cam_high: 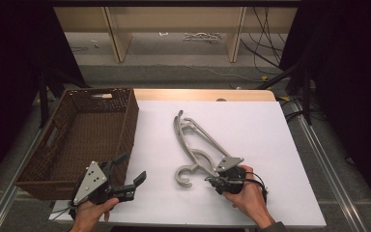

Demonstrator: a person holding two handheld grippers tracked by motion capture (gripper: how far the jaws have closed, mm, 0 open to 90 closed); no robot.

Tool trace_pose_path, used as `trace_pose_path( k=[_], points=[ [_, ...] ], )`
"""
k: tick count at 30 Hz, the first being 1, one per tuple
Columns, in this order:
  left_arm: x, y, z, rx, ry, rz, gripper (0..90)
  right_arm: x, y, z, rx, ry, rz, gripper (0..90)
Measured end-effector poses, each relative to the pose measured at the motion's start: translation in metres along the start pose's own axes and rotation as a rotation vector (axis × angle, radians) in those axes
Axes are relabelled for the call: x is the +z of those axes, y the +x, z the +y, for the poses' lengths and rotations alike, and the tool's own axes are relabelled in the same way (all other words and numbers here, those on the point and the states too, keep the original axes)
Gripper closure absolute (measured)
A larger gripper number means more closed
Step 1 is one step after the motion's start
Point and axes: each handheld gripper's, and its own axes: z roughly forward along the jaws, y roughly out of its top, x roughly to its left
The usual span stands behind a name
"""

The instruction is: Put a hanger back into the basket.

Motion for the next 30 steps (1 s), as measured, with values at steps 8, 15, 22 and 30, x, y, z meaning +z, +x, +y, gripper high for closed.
trace_pose_path(
  k=[8,15,22,30],
  points=[
    [0.000,0.000,0.000,0.002,0.005,-0.003,15.8,0.006,-0.002,0.006,-0.009,0.047,0.001,68.5],
    [0.001,-0.001,0.000,0.005,0.009,-0.007,15.8,0.002,-0.002,0.008,-0.004,0.064,-0.014,78.3],
    [0.001,-0.001,0.000,0.005,0.009,-0.015,15.8,-0.009,-0.002,0.011,-0.019,0.049,-0.012,80.8],
    [0.001,-0.002,0.000,0.010,0.015,-0.022,16.0,-0.022,-0.004,0.013,-0.088,0.052,-0.021,81.7]
  ],
)
